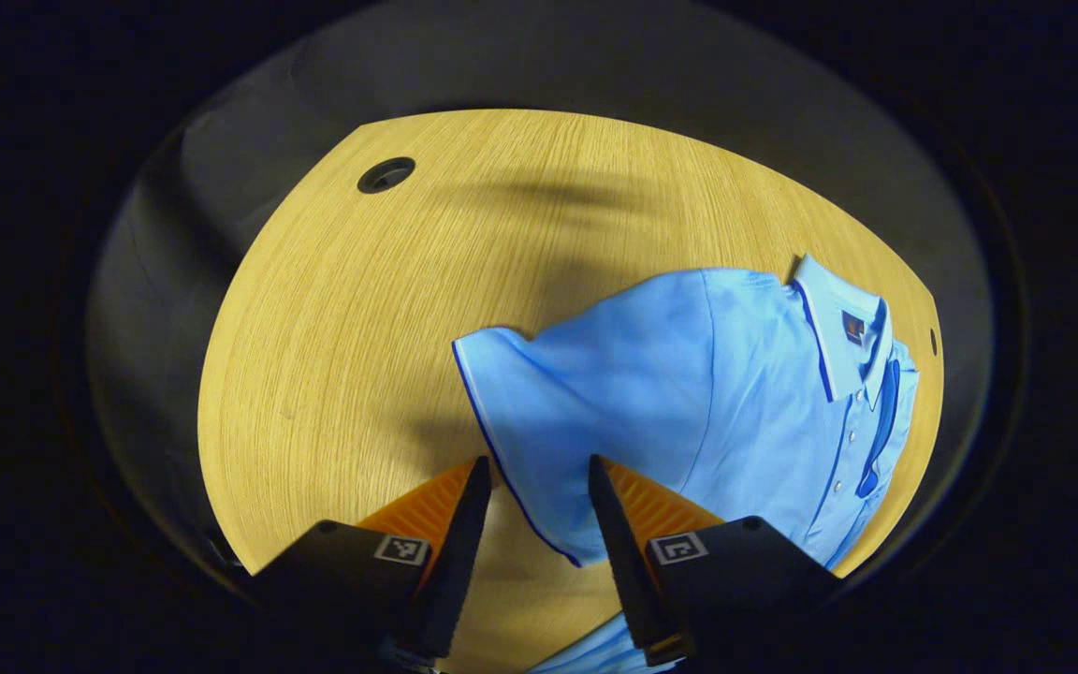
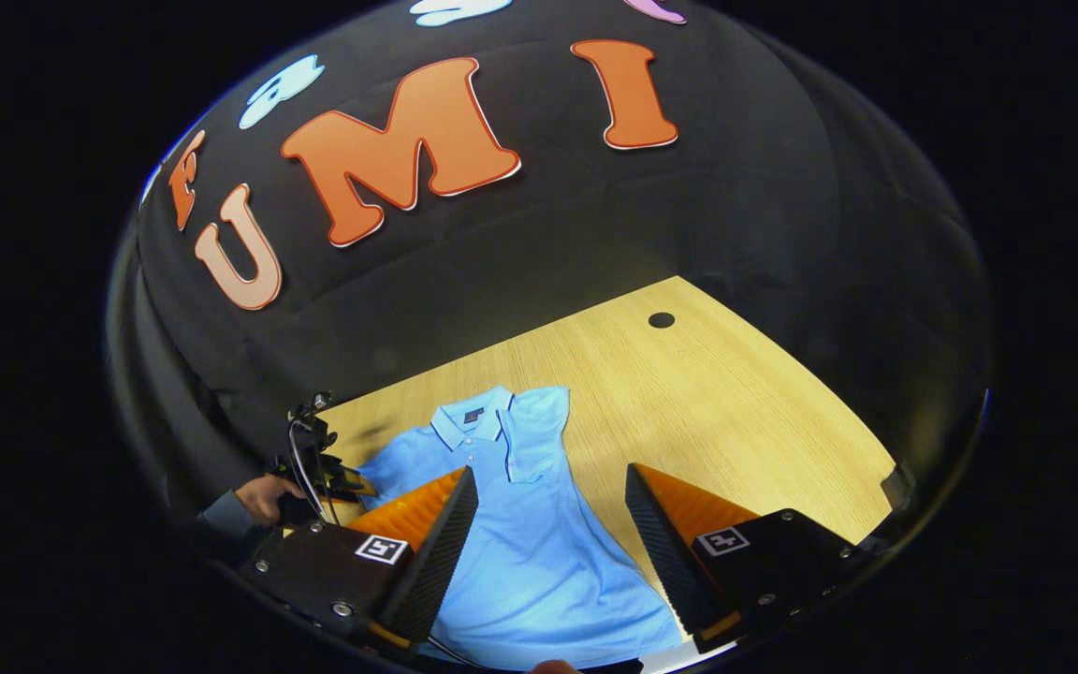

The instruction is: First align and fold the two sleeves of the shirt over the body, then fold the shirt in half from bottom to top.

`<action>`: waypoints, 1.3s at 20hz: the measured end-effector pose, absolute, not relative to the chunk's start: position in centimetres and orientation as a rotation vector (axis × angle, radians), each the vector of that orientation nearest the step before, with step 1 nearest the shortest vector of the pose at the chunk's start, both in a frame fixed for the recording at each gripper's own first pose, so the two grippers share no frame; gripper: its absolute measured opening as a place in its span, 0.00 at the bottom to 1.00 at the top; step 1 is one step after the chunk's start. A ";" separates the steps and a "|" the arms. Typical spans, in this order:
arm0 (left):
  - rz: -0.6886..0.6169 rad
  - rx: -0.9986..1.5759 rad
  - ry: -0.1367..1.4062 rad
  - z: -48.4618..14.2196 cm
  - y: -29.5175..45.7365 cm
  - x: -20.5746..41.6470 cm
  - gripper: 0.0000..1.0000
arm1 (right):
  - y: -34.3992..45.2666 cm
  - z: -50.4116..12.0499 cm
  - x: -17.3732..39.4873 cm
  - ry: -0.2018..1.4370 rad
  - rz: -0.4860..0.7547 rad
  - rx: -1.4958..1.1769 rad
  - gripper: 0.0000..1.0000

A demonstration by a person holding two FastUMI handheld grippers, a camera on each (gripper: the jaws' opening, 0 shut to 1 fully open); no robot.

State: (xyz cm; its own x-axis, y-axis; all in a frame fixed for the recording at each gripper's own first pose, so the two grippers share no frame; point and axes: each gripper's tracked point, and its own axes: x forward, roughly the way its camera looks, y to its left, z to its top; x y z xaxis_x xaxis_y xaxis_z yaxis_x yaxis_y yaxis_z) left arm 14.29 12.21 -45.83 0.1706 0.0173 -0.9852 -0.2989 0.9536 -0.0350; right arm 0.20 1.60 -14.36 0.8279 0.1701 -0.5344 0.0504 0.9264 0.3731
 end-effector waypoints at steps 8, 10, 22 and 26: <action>0.117 -0.292 1.307 -44.4 8.9 15.8 0.11 | -1.2 -15.0 -1.4 0.591 0.030 0.323 0.97; 0.081 -0.257 1.265 -42.9 8.1 16.7 0.11 | -1.3 -15.0 -1.6 0.589 0.032 0.338 0.97; -0.186 -0.136 1.144 -37.4 -0.7 20.0 0.11 | -1.5 -16.0 -4.6 0.626 0.012 0.328 0.97; -0.307 -0.201 1.134 -37.0 -5.0 20.0 0.17 | -1.1 -16.7 -6.0 0.633 -0.017 0.332 0.96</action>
State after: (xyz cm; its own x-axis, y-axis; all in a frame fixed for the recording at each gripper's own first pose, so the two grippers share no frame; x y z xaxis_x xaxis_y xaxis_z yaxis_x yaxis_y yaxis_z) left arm 19.98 -5.03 -36.98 0.3877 -0.3406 -0.8565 0.1380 0.9402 -0.3115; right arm -6.04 -1.13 -16.73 0.8078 0.0850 -0.5833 0.1167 0.9469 0.2995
